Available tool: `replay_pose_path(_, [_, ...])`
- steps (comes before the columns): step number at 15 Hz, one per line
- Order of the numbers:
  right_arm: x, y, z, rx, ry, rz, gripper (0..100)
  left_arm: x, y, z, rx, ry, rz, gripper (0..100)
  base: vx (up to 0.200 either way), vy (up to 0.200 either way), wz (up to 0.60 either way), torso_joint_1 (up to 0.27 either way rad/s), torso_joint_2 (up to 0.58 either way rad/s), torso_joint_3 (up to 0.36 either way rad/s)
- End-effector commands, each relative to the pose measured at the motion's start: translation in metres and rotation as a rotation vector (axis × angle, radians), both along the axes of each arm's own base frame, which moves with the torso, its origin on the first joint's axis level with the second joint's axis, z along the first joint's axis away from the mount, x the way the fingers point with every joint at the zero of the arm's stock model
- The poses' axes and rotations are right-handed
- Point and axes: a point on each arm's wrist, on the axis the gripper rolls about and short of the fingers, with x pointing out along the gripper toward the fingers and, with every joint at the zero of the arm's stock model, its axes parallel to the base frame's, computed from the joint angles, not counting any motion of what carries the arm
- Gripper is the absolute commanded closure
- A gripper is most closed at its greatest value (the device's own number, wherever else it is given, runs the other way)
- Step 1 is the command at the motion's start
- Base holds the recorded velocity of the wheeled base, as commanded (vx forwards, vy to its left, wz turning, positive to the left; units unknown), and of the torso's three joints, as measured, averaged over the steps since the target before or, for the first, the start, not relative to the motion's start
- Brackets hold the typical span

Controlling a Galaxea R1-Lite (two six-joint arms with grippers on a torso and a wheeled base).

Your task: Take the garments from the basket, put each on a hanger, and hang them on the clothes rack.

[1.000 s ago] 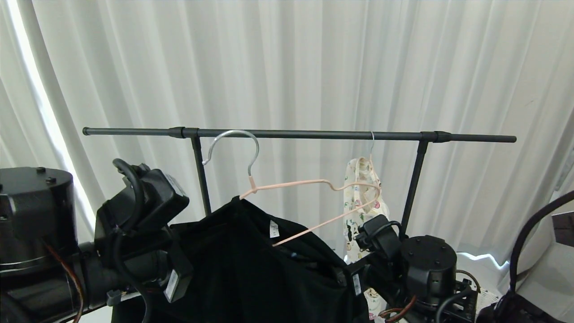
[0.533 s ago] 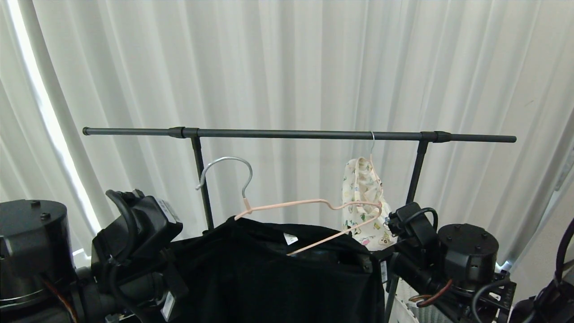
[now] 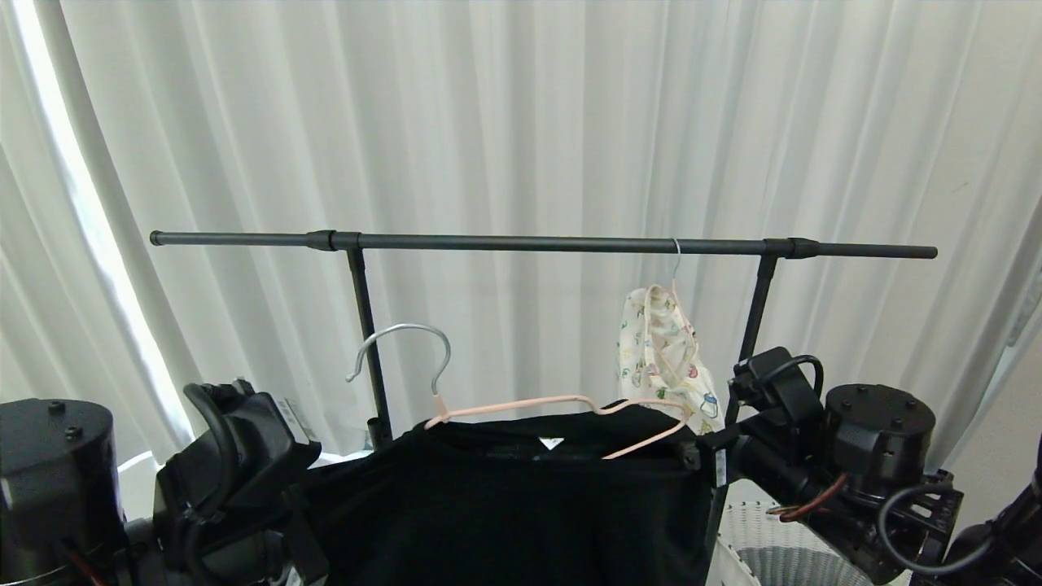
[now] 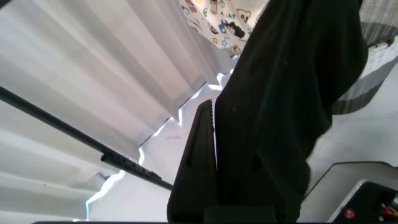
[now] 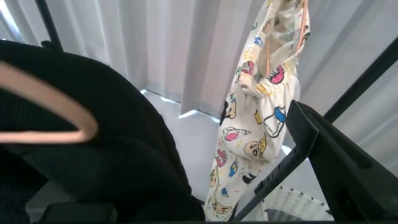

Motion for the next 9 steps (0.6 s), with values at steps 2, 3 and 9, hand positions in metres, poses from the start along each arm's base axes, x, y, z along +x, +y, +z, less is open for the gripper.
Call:
replay_pose_path(2, [0.003,-0.005,0.003,0.007,-0.006,0.002,0,-0.007,0.004,-0.005,0.005,0.011,0.0,100,0.0,0.0,0.0,0.0,0.0,0.0])
replay_pose_path(3, [0.003,-0.006,0.004,0.009,-0.007,0.006,0,-0.008,0.005,-0.006,0.005,0.011,-0.002,100,0.0,0.0,0.0,0.0,0.0,0.0])
replay_pose_path(9, [-0.004,-0.009,0.02,0.02,0.002,0.077,0,0.0,0.001,-0.023,0.093,0.065,-0.027,100,0.0,0.0,0.0,0.0,0.0,0.0])
